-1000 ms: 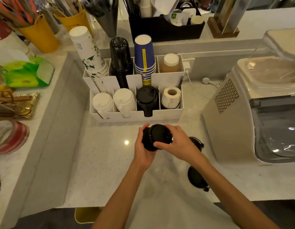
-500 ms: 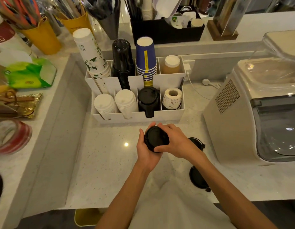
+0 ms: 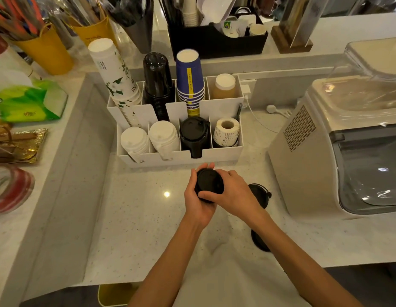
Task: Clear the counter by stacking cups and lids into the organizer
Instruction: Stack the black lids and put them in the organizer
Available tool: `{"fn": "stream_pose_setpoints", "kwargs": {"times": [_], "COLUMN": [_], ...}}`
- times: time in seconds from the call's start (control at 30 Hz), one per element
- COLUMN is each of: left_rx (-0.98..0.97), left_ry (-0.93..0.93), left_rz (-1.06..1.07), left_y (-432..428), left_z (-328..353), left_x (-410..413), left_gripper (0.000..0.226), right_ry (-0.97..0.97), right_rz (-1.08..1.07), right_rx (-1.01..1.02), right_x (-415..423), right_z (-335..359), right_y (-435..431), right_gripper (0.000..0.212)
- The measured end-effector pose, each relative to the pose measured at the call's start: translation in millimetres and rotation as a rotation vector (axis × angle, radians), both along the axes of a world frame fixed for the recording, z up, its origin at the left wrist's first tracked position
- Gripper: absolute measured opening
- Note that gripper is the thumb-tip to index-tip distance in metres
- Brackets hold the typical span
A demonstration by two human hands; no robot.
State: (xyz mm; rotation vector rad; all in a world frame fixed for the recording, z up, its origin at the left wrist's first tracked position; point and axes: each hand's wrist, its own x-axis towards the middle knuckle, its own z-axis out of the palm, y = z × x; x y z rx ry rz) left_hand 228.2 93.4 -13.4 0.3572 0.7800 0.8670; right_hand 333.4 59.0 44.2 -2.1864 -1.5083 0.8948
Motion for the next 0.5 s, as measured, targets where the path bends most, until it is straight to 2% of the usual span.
{"fn": "stream_pose_setpoints", "kwargs": {"times": [0.07, 0.13, 0.2, 0.3, 0.43, 0.5], "left_rx": [-0.004, -0.039, -0.103, -0.174, -0.198, -0.2], "left_ry": [-0.01, -0.032, -0.074, -0.148, -0.18, -0.179], "left_rz": [-0.024, -0.037, -0.021, 0.021, 0.032, 0.037], "left_y": [2, 5, 7, 6, 1, 0], "left_z": [1, 1, -1, -8, -15, -17], "left_x": [2, 5, 7, 7, 3, 1], "left_gripper": [0.047, 0.037, 0.034, 0.034, 0.032, 0.032], "right_ry": [0.024, 0.198, 0.277, 0.031, -0.173, -0.229], "right_rz": [0.048, 0.09, -0.014, -0.145, 0.098, 0.158], "right_rx": [-0.027, -0.073, -0.051, -0.025, -0.339, -0.352], "right_x": [4, 20, 45, 86, 110, 108], "right_z": [-1, -1, -7, -31, -75, -89], "right_y": [-1, 1, 2, -5, -27, -39], "right_gripper": [0.079, 0.071, 0.066, 0.067, 0.09, 0.093]}}
